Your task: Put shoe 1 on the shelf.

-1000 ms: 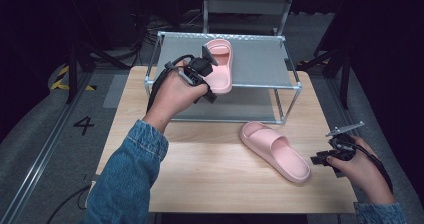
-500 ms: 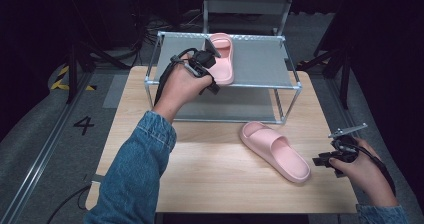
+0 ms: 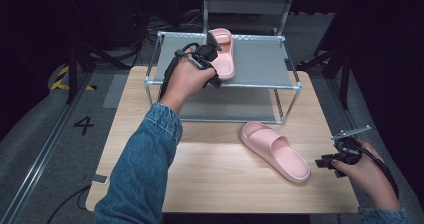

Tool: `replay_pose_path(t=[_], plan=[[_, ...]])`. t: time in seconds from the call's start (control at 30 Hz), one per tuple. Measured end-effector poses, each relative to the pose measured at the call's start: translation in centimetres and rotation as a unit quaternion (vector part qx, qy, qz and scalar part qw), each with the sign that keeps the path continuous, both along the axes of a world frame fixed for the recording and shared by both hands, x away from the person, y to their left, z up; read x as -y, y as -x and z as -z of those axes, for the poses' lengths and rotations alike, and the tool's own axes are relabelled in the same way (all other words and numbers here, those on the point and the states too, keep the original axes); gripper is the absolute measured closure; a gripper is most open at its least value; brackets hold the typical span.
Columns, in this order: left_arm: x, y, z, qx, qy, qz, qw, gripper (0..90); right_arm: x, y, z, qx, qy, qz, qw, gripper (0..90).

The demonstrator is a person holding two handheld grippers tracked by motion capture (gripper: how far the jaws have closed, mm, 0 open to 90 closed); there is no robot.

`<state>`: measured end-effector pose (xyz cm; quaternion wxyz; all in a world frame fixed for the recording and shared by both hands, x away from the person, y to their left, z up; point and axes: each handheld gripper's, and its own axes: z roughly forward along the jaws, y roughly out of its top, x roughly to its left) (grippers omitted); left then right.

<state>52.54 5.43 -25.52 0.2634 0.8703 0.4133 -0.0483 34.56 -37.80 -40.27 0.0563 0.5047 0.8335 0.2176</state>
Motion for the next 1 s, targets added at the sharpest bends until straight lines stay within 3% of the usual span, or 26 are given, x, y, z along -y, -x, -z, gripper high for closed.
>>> replay_pose_path(t=[0.13, 0.37, 0.57, 0.7, 0.87, 1.0], plan=[[-0.3, -0.4, 0.1, -0.009, 0.017, -0.008, 0.9998, 88.0, 0.1, 0.2, -0.2, 0.006, -0.001, -0.001, 1.0000, 62.7], [-0.4, -0.3, 0.2, -0.013, 0.007, -0.004, 0.9999, 85.0, 0.0, 0.2, -0.2, 0.007, -0.001, 0.000, 1.0000, 62.5], [-0.4, 0.5, 0.0, 0.003, -0.007, 0.001, 1.0000, 77.6, -0.2, 0.0, -0.2, 0.006, 0.000, -0.003, 1.0000, 62.4], [-1.0, 1.6, -0.8, 0.031, -0.012, -0.003, 0.9994, 74.4, -0.6, -0.3, -0.2, 0.004, 0.000, -0.009, 0.9999, 62.4], [-2.1, 2.9, -1.5, 0.052, -0.024, -0.006, 0.9983, 70.4, -1.1, -0.8, -0.2, 0.006, 0.002, -0.018, 0.9998, 62.3], [-3.0, 4.3, -1.8, 0.068, -0.026, 0.005, 0.9974, 66.4, -1.7, -1.2, -0.3, 0.007, 0.002, -0.028, 0.9996, 62.2]])
